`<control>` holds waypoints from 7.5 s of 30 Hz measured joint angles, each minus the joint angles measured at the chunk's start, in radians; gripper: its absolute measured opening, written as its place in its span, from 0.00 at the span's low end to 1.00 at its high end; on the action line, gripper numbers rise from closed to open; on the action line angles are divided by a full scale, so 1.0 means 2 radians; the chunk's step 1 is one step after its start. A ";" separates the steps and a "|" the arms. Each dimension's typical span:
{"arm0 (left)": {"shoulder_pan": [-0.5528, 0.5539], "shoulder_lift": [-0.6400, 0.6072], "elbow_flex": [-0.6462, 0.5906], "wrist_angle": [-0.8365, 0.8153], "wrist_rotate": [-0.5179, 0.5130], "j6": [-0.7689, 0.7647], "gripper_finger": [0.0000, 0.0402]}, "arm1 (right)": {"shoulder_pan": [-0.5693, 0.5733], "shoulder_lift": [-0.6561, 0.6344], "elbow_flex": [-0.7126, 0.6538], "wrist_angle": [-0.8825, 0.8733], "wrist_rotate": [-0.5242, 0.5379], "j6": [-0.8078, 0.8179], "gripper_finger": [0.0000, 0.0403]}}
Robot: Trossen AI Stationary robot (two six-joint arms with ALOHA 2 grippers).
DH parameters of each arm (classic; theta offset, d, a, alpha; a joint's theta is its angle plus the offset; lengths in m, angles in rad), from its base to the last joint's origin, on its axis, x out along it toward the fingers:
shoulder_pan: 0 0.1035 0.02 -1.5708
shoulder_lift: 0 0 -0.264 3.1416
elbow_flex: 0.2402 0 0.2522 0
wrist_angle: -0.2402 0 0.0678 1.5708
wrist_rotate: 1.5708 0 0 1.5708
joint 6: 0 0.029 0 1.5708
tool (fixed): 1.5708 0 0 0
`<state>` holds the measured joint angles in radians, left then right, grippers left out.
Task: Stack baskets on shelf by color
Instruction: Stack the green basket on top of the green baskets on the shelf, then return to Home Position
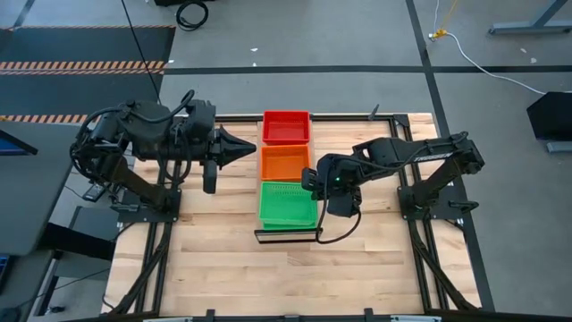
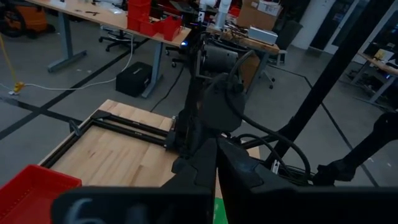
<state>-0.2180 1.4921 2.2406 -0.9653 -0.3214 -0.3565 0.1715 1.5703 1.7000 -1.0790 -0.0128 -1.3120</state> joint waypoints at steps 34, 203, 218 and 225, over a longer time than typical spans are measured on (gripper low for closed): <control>-0.005 0.004 0.000 0.002 -0.026 -0.043 0.04 | -0.002 0.000 0.000 0.004 -0.009 0.045 0.11; -0.024 0.027 -0.011 -0.163 -0.092 -0.103 0.03 | -0.020 -0.002 0.000 -0.036 0.068 0.440 0.28; -0.024 -0.043 -0.011 -0.154 -0.157 0.065 0.02 | -0.078 -0.089 0.000 -0.074 0.116 0.737 0.28; -0.028 -0.098 -0.011 -0.173 -0.158 0.067 0.02 | -0.110 -0.125 0.000 -0.071 0.118 0.759 0.28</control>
<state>-0.2736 1.2966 2.2185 -1.3108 -0.6373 -0.2216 -0.0485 1.3209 1.7004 -1.2208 0.2239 0.2064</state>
